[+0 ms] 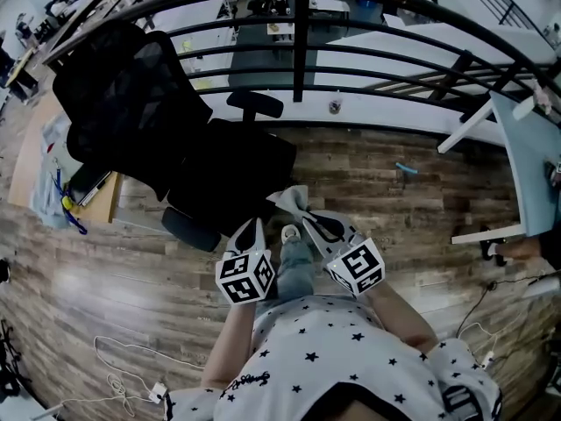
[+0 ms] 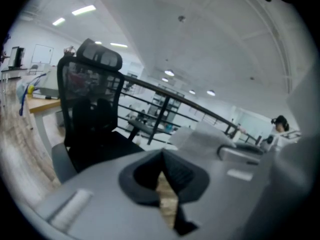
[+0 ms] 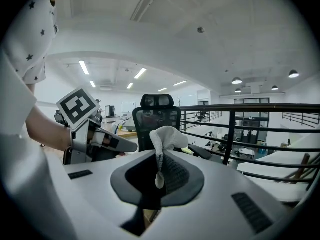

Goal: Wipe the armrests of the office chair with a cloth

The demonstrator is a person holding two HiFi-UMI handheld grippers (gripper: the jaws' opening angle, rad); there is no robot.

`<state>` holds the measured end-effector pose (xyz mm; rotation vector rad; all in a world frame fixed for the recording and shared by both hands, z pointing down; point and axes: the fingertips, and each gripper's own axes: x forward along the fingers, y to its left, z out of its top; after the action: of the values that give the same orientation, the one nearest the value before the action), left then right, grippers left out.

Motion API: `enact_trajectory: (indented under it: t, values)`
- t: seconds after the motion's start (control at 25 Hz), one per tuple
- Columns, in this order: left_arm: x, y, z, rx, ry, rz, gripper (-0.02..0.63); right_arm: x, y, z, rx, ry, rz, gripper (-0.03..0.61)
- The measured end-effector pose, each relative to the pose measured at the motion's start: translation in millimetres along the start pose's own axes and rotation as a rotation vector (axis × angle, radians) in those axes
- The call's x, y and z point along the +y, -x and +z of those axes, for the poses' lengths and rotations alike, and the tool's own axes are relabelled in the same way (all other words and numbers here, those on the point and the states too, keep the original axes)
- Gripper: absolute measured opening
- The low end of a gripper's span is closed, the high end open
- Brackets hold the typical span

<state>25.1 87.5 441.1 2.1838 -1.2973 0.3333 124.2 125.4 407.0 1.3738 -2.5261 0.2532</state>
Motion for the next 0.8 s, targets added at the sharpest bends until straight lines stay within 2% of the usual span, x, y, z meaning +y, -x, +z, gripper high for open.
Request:
enact_trajectory:
  t: [0.8]
  values:
    - [8, -129, 84, 0.008, 0.029, -0.013, 0.005, -125, -86, 49, -0.004, -0.011, -0.025, 0.028]
